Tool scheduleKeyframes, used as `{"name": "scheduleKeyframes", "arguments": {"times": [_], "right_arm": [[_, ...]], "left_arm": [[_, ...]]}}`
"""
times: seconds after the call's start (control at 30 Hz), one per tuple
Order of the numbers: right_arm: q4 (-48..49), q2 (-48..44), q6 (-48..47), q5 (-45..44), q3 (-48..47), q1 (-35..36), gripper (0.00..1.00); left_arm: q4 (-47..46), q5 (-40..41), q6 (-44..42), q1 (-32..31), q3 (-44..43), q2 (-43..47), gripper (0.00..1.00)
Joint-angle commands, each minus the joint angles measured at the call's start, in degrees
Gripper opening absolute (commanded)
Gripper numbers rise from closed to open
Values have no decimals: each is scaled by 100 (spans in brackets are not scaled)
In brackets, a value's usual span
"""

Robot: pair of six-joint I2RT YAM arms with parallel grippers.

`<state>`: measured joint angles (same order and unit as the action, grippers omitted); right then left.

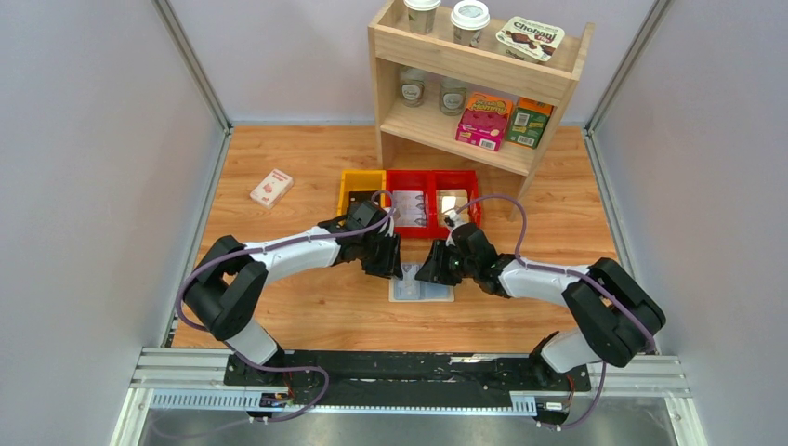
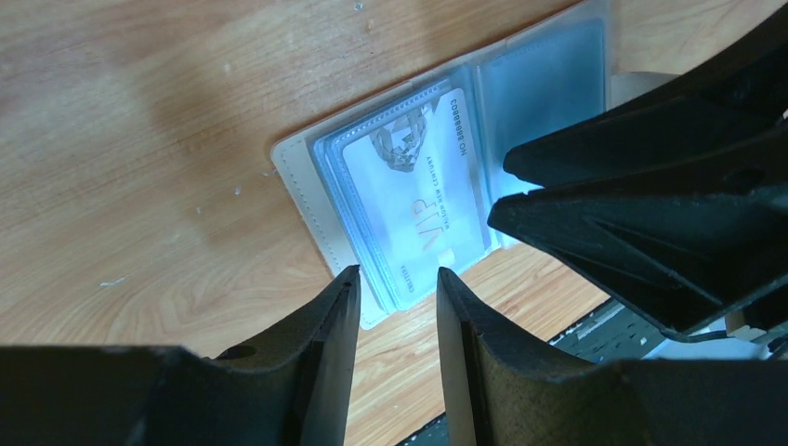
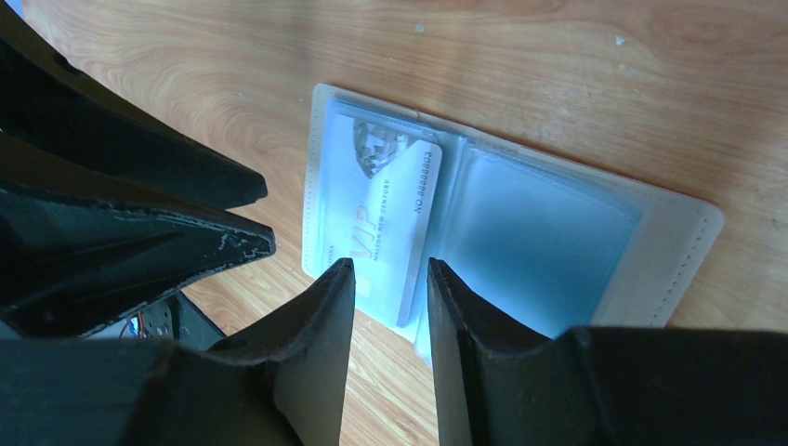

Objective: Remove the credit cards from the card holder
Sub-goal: Remove the credit card from the card holder.

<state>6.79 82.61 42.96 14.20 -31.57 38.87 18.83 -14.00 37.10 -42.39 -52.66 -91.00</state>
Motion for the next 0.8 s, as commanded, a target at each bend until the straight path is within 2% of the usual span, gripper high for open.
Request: {"name": "scheduleKeyframes", "arguments": {"times": [0.0,0.23,0.4,0.77], "right_arm": [[393,273,169,338,-235,-117,37],[516,633,160,663,-376,-152,36],[613,563,116,786,-376,-161,36],[999,467,81,1182,-341,-152,33]], "left_arm": [[-196,-165,-45,-67,-218,-163,44],[-73,-42,69,-85,-192,-427,39],[7,38,131,-85,-122,-515,34],[42,90,166,-85,-51,-550,19]]}}
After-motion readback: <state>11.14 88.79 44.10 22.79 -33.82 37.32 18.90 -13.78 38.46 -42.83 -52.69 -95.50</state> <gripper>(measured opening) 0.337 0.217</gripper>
